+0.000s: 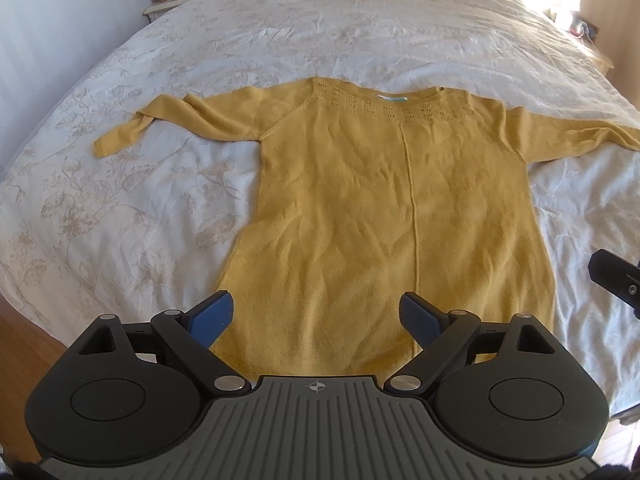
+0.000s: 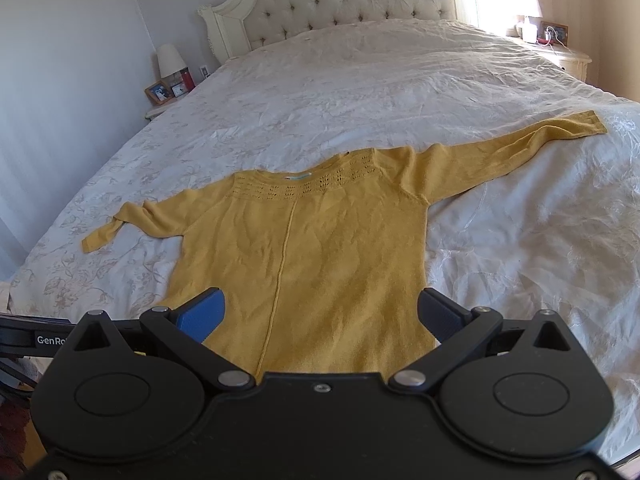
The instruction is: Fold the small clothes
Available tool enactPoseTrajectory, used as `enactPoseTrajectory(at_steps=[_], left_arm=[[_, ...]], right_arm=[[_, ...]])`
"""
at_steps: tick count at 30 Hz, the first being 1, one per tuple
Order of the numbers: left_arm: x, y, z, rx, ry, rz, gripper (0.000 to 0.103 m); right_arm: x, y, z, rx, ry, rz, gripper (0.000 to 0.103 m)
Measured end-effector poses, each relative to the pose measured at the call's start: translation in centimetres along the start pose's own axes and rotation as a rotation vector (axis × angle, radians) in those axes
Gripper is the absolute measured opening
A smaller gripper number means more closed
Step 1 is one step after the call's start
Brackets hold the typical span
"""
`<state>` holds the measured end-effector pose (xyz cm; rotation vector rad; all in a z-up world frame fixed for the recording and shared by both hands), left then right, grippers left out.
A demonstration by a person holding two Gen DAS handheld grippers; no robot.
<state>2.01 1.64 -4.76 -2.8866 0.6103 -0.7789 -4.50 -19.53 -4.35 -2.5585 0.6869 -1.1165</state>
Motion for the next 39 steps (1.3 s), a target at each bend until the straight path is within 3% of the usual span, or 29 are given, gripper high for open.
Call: enactPoseTrajectory(at_steps=[4,10,12,19,20,22,28,33,39], left_arm=[[-0.9,-0.4,0.7,0.002,0.003,0.008,0.070],[-2.6,-1.5,1.5,0.069,0.028,0.059,0.064],[-3.0,-2.1,1.8,0.071,0.056,0.067,0.064],[-4.8,-4.7,4.8,-0.110,0.128,-0.030,0.064],[-5.1,-4.9,5.4,-0.097,0.113,-0.036,0.064],[-5.6,-5.3,6.5,-0.044,0.078,-0.032,0.064],[-7.1,-6.7,9.6,0.012,0.001,-0.012,0.064],[-7.7,-7.3,11.7,0.015,-0.021,-0.007,0.064],[-8.4,-7.1,14.6,-0.032,-0.091,0.006,0.065]], right_arm=[[-0.1,0.5,-0.1,-0.007,0.021,0.003,0.102],[0.1,1.5,-1.4,-0.027,0.163,-0.011,0.102],[0.1,1.9,-1.3,-0.009,0.166,-0.008,0.102],[-2.0,5.7,2.2,-0.071,-0.003,0.020,0.101],[-2.4,6.2,2.6,-0.092,-0.026,0.019,0.101],[-3.4,7.2,3.4,-0.141,-0.075,0.016,0.077],[-5.8,9.1,5.3,-0.149,-0.215,0.021,0.063],[-6.9,9.7,7.2,-0.164,-0.274,0.002,0.061],[-8.0,11.8,9.4,-0.183,-0.354,0.095,0.061]])
Point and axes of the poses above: each gripper's, at about its wrist camera, not at the fingertips, and z roughly the way its jaws point, y to its right, x to its top, the point moved 4 cm from there along z, roughly the way its jaws point, and after that the axes turned 14 degrees about z, right-handed, at the moved point
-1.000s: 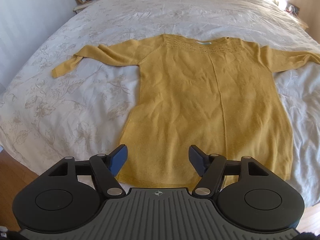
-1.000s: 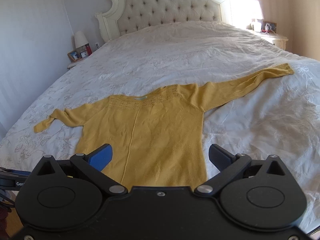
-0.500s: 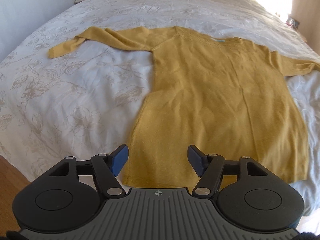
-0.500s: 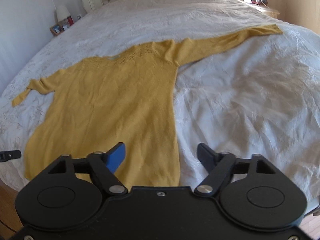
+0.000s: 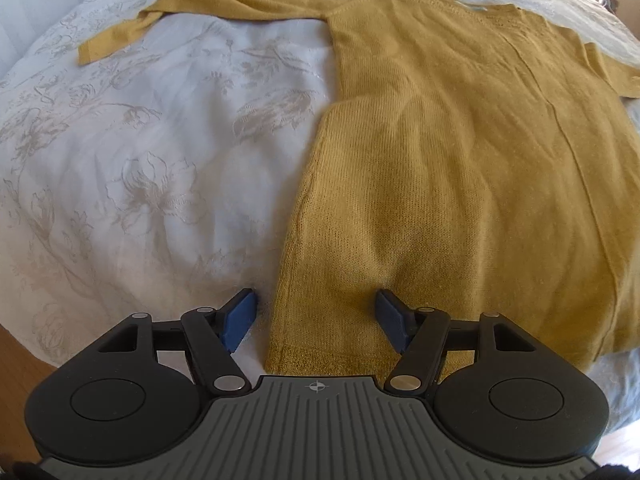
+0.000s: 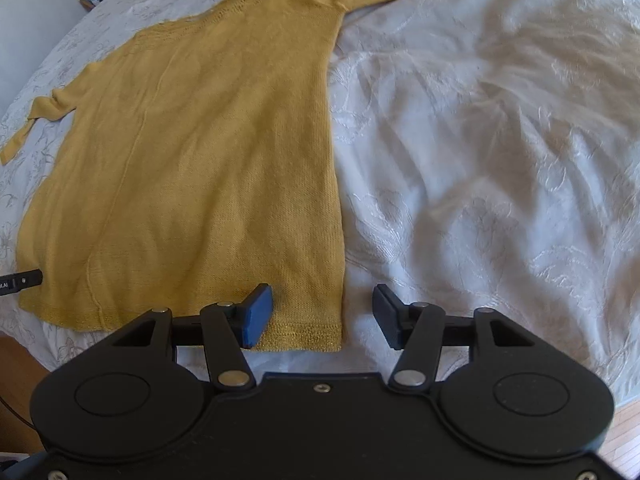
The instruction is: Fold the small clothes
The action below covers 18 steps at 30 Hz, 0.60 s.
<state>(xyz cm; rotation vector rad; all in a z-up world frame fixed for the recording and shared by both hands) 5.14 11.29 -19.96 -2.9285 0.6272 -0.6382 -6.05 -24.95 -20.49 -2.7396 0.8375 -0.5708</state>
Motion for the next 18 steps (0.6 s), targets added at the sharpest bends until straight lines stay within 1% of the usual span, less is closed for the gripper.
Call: enactPoseTrajectory(at_steps=[4,6,8,9,10,11,12,13,14,16,18], left_arm=[[0.0,-0.3,0.8,-0.030,-0.010,-0.031,0.066],[0.0,-0.6,1.0,-0.048,-0.012,-0.042,0.066],[0.0,-0.8,1.0,-0.065,-0.021,-0.054,0.066],[0.1,-1.0,1.0,-0.079,-0.028,-0.065,0.063],[0.1,-1.0,0.8,-0.097,-0.029,-0.073,0.052],[0.1,-1.0,0.6,-0.113,-0.028,-0.079,0.039],[0.2,-1.1,0.4,-0.123,-0.031,-0.082,0.031],[0.2,-1.1,0.0,-0.138,-0.036,-0.082,0.012],[0.3,-1.2,-0.4,-0.154,-0.036,-0.086,0.010],[0.3,-1.7,-1.7,-0.171,-0.016,-0.112,0.009],[0.0,-2.8,-2.8,-0.192,0.002,-0.169,0.009]], right_arm=[[0.1,0.2,0.9,0.015,-0.020,0.031,0.064],[0.2,0.1,1.2,0.023,-0.024,0.038,0.063],[0.3,0.0,1.4,0.038,-0.030,0.051,0.059],[0.2,0.0,1.4,0.047,-0.034,0.056,0.052],[0.2,-0.1,1.2,0.068,-0.042,0.061,0.036],[0.3,-0.3,1.1,0.095,-0.049,0.063,0.023],[0.3,-0.5,0.8,0.112,-0.054,0.062,0.013],[0.4,-0.8,0.2,0.111,-0.049,0.052,0.012],[0.5,-1.0,-0.6,0.119,-0.039,0.039,0.012],[0.8,-1.2,-2.6,0.136,-0.010,0.029,0.011],[1.1,-0.5,-4.7,0.134,0.016,0.046,0.011]])
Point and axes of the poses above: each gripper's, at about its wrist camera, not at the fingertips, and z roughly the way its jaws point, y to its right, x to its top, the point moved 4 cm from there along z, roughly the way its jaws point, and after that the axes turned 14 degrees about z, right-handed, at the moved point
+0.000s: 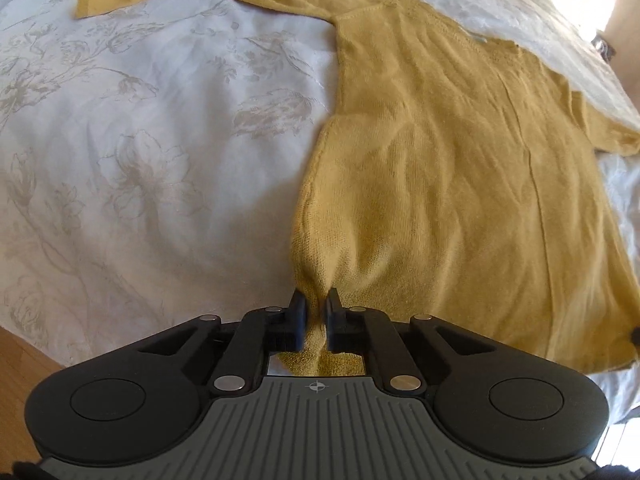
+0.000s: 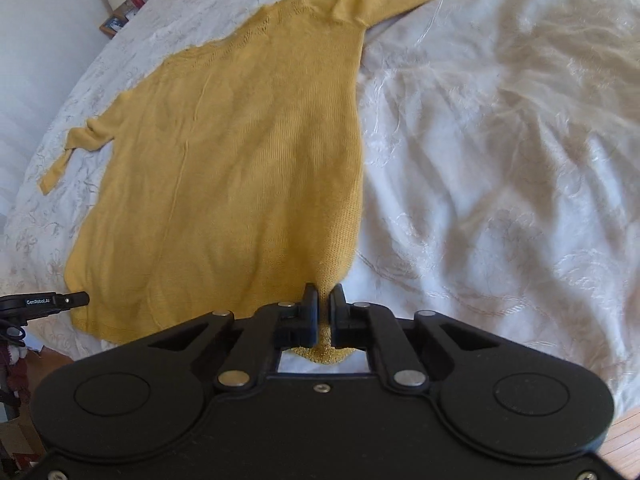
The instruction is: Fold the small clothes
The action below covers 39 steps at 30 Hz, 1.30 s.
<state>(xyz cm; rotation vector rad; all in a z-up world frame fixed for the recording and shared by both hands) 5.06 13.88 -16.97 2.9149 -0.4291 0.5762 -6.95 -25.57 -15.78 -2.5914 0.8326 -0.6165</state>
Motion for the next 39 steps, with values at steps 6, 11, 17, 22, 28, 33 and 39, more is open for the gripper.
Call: enactPoseTrajectory(at_steps=[6,11,17,22,28,33,39], left_arm=[[-0.5,-1.5,-0.1,0.028,-0.031,-0.030,0.007],[-1.2,-2.4,2.1,0.090,-0.099,-0.023,0.007],[-0.8,-1.7,2.4,0.115,-0.094,-0.012,0.009],[-0.2,-0.1,0.9,0.050,-0.037,-0.055,0.044],[0.6,1.2,-2.8,0.066,0.062,-0.056,0.076],[1.9,2.5,-4.0,0.069,0.100,-0.027,0.082],[2.9,4.3,-4.5,0.053,0.109,0.004,0.089]], right_arm=[[0.4,1.9,0.4,-0.048,-0.026,0.056,0.011],[0.0,1.9,3.5,-0.097,-0.109,0.029,0.011],[-0.2,2.3,3.7,-0.162,-0.123,0.030,0.025],[0.2,2.8,1.6,-0.125,-0.061,0.061,0.067],[0.9,1.9,0.1,-0.080,0.006,0.036,0.080],[1.4,0.3,-0.1,-0.043,0.042,-0.012,0.093],[1.7,-0.8,-0.1,-0.016,0.049,-0.019,0.099]])
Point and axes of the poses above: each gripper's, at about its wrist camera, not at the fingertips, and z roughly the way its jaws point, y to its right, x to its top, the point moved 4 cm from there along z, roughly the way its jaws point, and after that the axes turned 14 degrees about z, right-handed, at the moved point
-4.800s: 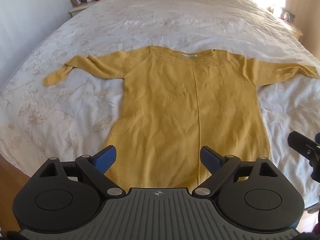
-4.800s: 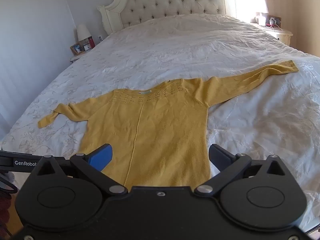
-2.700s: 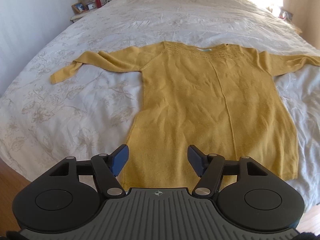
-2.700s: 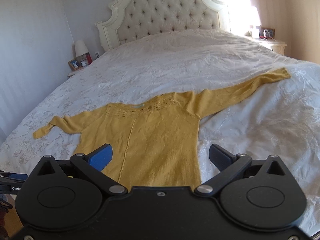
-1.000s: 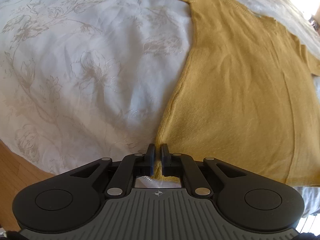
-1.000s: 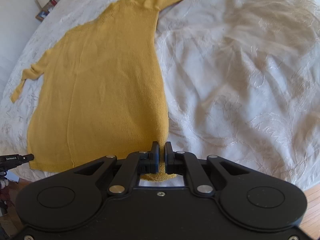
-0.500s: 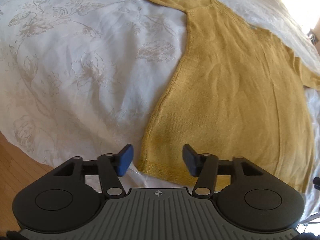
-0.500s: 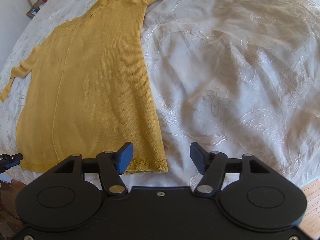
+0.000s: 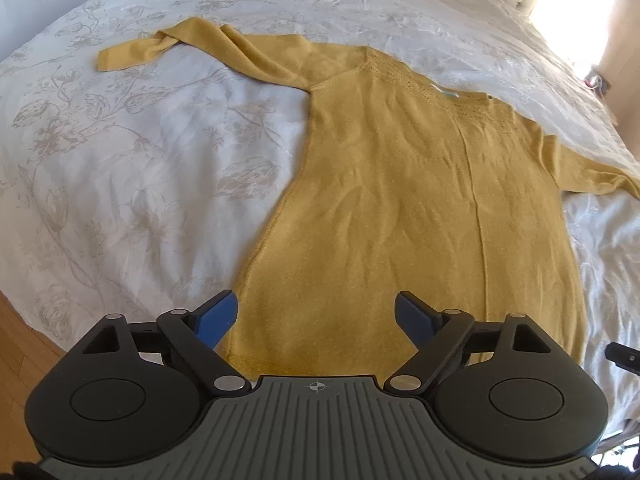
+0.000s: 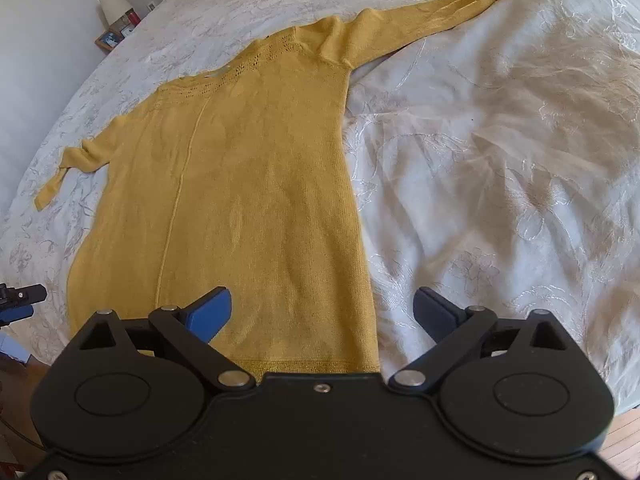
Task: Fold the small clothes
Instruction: 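Move the right gripper along the sleeve to its cuff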
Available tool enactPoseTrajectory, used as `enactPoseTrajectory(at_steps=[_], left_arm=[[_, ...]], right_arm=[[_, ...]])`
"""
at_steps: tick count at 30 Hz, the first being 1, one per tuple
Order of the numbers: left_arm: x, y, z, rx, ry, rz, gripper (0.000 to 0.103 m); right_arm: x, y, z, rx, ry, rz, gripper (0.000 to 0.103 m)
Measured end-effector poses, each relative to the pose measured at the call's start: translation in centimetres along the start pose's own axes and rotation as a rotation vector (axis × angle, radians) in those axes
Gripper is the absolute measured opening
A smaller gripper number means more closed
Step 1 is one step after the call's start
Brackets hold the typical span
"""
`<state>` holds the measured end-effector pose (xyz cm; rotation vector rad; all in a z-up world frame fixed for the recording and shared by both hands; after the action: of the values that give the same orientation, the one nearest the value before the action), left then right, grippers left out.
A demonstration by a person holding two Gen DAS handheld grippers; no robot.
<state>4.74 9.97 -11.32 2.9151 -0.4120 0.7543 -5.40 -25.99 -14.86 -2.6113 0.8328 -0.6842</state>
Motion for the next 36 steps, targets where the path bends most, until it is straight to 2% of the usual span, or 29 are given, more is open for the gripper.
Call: enactPoseTrajectory(at_steps=[1,6,13,17,24,27,33,36], left_arm=[[0.3,0.3,0.1,-0.004,-0.001,0.006,0.093],[1.9,2.0,0.6,-0.026,-0.003,0.044,0.094],[5.6,3.5,2.7,-0.050,-0.009,0.058,0.094],[8.2,4.5,4.5,-0.068,-0.011,0.082,0.094],[12.7,7.0,7.4,-0.106,0.003,0.197,0.094],[14.7,8.1,8.1,-0.089,0.011,0.233,0.094],[17.5,10.0,7.6,-0.060,0.060,0.192,0.094],[18.2,11.0,7.0,-0.023,0.067,0.159,0.094]], right_arm=[[0.1,0.0,0.0,0.002,0.000,0.007,0.101],[1.1,0.2,-0.2,-0.001,0.003,0.045,0.101],[5.9,0.1,-0.6,-0.054,0.043,0.059,0.102],[9.6,-0.2,-0.7,-0.082,0.076,0.050,0.102],[16.6,-0.3,-0.7,-0.131,0.139,0.024,0.102],[19.7,0.4,-0.8,-0.145,0.158,0.014,0.102],[27.9,3.5,-0.9,-0.157,0.204,0.004,0.102],[31.9,5.7,-0.7,-0.194,0.220,-0.020,0.102]])
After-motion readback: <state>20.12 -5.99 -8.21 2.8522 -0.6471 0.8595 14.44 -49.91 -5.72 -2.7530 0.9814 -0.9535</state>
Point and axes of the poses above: each gripper's, at about its wrist camera, not at the fingertips, and z roughly the way its jaws point, y to its right, x to its top, the point moved 4 cm from there along z, roughly the way its jaws point, and after that the axes turned 14 degrees about z, right-handed, at the moved point
